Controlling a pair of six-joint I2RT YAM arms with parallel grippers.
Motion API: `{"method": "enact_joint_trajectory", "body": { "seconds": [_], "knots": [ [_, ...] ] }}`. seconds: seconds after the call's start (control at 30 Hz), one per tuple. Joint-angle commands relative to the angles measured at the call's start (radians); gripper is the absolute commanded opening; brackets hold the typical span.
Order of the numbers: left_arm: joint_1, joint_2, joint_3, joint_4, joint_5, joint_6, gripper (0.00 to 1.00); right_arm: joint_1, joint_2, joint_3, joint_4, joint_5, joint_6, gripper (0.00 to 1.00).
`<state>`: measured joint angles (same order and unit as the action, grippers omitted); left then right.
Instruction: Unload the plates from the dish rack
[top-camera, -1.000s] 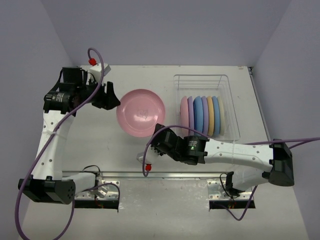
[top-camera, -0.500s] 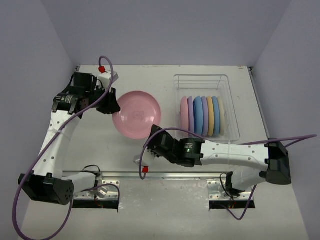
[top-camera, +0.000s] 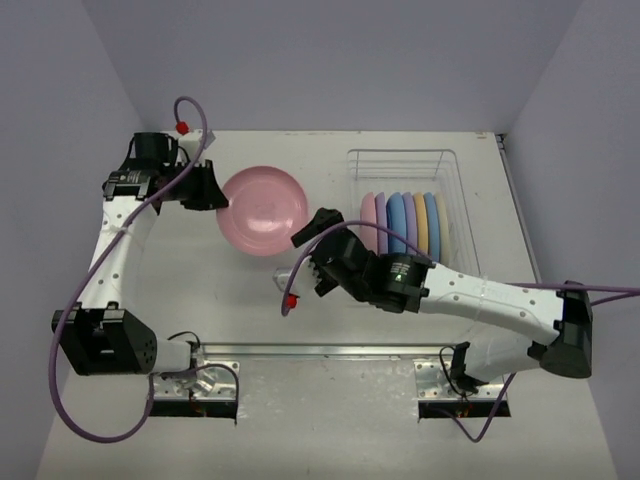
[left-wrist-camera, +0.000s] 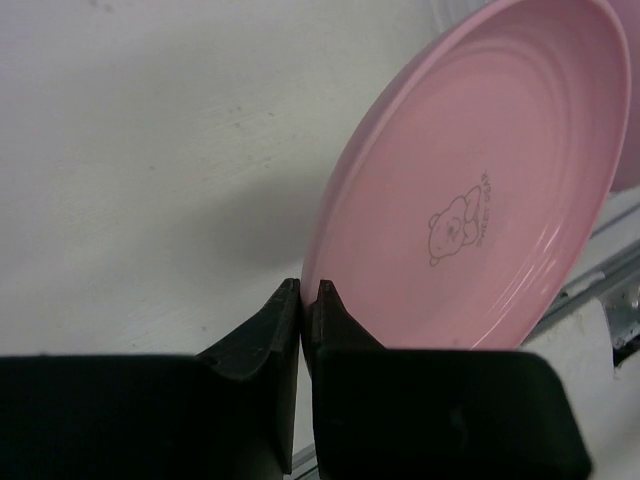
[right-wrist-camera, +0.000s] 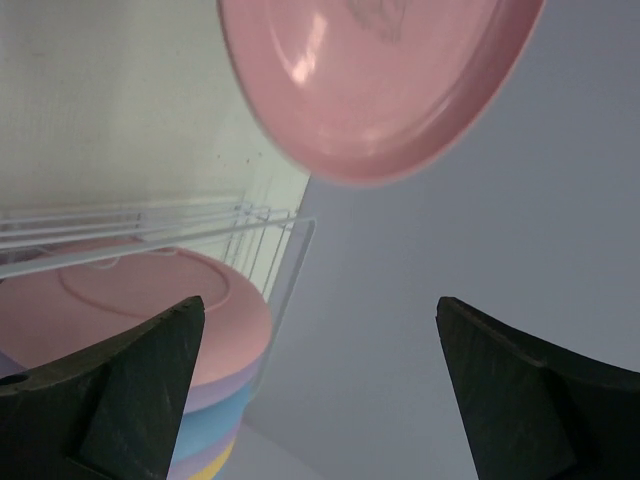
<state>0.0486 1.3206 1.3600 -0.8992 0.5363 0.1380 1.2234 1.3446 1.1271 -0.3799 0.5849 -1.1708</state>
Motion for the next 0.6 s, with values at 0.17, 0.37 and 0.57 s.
{"method": "enact_joint_trajectory", "body": {
  "seconds": [0.17,0.37,0.57],
  "knots": [
    [0.178,0.201,0.066,0.304,-0.083,-0.194,0.00,-0.416,-0.185,0.155,-0.186,-0.175,0.502,0.99],
    [0.178,0.438,0.069,0.460,-0.161,-0.235,0.00,-0.748,-0.323,0.131,-0.299,-0.295,0.798,0.99],
    [0.187,0.637,0.162,0.531,-0.211,-0.225,0.00,-0.995,-0.336,0.137,-0.485,-0.517,0.993,0.99]
  ]
}}
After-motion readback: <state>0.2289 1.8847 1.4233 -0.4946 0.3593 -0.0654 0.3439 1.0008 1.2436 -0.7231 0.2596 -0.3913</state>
